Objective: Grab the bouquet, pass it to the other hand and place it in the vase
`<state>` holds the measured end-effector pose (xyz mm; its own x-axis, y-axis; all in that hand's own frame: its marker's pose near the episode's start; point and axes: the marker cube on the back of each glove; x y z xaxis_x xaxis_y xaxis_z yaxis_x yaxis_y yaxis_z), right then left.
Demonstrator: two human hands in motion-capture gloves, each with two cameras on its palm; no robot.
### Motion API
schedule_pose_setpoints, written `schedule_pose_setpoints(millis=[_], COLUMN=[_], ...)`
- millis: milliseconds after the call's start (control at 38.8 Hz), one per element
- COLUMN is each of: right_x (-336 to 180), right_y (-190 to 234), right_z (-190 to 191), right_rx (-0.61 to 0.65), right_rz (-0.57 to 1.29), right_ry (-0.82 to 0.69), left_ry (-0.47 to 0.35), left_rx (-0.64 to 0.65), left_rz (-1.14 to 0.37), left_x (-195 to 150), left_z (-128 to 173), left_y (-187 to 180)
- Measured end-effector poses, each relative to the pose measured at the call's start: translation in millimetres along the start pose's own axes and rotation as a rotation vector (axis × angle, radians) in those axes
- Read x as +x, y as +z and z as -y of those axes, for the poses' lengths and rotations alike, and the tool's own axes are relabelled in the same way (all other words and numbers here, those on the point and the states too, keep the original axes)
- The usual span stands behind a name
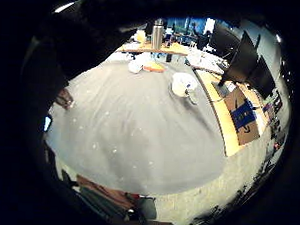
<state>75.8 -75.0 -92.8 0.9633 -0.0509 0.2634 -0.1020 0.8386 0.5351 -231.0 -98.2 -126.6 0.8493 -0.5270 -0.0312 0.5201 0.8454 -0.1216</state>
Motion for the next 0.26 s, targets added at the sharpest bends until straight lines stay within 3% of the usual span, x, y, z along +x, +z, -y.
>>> schedule_pose_setpoints(millis=[52,258], right_x=[-1.8,-0.4], right_y=[0.9,2.6], right_z=[1.2,2.9], right_rx=[0.002,0.003], right_rz=[0.004,0.026], right_ry=[-0.006,-0.002], left_ry=[0.057,0.071], left_rx=[0.083,0.112], left_rz=[0.005,-0.16], left_x=[-6.0,-18.2], left_z=[7.9,5.1], left_y=[1.4,3.4])
